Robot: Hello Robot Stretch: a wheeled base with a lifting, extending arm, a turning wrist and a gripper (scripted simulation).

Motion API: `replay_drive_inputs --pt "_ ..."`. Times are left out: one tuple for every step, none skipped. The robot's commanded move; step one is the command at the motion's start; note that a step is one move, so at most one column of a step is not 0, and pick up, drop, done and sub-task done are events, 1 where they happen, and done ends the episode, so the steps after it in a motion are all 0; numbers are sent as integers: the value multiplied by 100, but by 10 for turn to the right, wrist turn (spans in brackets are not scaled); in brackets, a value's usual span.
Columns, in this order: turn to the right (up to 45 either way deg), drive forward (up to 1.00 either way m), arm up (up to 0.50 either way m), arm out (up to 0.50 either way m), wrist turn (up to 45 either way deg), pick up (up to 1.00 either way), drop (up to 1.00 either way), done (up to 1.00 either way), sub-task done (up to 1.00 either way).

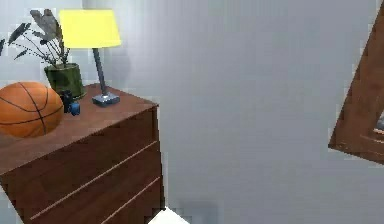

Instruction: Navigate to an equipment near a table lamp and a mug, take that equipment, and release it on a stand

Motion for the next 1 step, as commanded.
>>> replay_drive_inputs --pt "0 15 0 0 0 0 0 0 0"
